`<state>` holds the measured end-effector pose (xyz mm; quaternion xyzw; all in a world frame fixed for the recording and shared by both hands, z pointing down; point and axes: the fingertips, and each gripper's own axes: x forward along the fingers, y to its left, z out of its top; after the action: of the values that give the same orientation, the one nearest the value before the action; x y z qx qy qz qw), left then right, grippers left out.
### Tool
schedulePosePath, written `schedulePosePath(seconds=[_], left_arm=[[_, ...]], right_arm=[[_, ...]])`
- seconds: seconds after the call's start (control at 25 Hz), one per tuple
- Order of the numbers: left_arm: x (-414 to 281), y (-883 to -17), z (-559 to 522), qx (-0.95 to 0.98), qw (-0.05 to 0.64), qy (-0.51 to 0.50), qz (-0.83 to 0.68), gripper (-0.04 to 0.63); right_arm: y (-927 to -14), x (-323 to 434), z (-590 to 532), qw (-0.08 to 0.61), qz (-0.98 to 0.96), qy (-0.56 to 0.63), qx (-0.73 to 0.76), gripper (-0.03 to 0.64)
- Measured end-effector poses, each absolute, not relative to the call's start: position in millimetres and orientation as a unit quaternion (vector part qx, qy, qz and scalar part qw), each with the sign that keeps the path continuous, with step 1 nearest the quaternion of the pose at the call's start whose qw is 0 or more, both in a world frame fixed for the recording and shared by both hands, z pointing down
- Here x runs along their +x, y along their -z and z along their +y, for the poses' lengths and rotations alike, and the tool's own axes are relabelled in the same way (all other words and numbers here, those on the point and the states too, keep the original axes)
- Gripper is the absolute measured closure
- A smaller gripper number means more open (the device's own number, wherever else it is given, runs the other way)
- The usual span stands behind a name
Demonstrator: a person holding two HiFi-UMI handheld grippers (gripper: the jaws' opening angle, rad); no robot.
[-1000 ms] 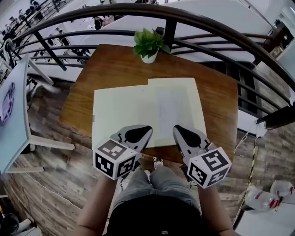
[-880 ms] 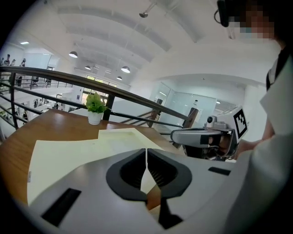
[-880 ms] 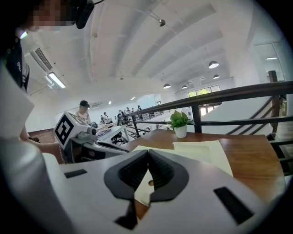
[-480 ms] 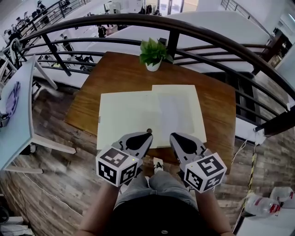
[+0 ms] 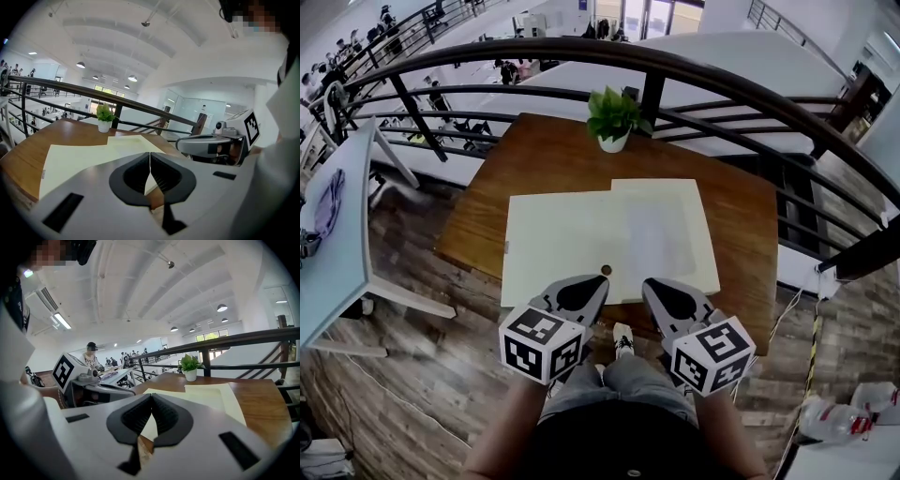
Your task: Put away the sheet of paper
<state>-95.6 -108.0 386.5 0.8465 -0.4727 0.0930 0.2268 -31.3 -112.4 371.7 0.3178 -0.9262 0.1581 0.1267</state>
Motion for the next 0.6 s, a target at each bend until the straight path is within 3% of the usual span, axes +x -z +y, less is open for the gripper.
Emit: schedulePosePath(seconds=[0.6], left_arm=[[-92.1, -395.3, -97.7, 0.845, 0.242, -0.099, -0.467, 0.575]], right_arm=[[-378.4, -29.3, -100.4, 0.139, -0.923, -0.159, 0.321, 0.589]])
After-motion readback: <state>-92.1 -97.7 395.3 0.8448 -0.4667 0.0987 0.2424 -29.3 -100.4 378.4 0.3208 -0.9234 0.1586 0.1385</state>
